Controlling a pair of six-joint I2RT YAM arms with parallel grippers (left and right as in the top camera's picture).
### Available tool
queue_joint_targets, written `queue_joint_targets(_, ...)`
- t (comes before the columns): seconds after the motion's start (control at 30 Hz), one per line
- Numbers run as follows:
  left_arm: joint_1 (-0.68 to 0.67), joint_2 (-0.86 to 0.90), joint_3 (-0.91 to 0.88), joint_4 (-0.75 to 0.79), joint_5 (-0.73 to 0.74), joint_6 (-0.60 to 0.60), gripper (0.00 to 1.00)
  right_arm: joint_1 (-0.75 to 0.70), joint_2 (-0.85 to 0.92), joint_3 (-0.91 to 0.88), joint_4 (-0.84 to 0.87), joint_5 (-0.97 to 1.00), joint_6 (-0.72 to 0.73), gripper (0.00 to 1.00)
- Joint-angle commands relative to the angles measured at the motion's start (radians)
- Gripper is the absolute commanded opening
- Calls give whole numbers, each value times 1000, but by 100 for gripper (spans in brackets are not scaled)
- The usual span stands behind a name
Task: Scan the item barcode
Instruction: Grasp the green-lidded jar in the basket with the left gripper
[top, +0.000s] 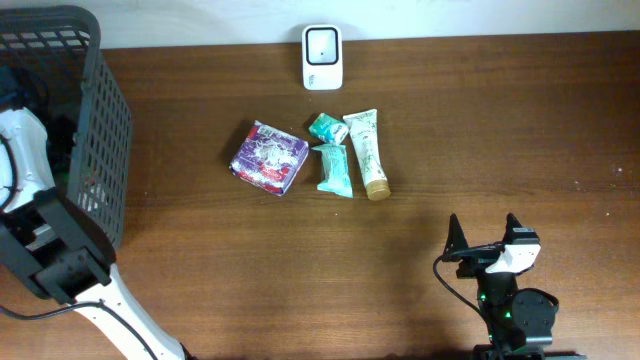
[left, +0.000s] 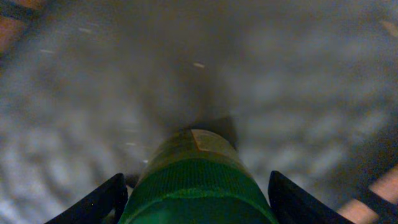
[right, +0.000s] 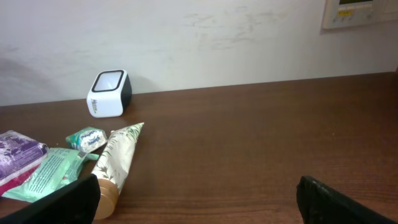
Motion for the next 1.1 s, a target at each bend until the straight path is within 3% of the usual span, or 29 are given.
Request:
queue_joint_targets(0.0,7,11,6,-12,-136,8,71,8,-6,-7,-4,8,3,99)
queue_joint_targets(0.07,7,11,19,-16,-98,8,82,8,-6,-7,-4,8,3,99)
queue_joint_targets(0.2,7,11,24,-26,-47,9,93,8,-6,-7,-4,8,3,99)
queue_joint_targets(0.27,7,11,24,-29,-48,9,89,8,-6,-7,-4,8,3,99)
queue_joint_targets(0.37,7,11,24,-42,-51,16,72,8,-6,-7,-4,8,3,99)
queue_joint_targets(0.53,7,11,24,-62,-51,16,69,8,-6,-7,-4,8,3,99)
queue_joint_targets(0.6,7,11,24,-72,-51,16,59,8,-6,-7,-4,8,3,99)
queue_joint_targets(0.77,7,11,46,-81,-50,16,51,8,-6,-7,-4,8,3,99)
queue_joint_targets(1.07,7,11,440,-259,2,-26,47,8,-6,-7,-4,8,3,99)
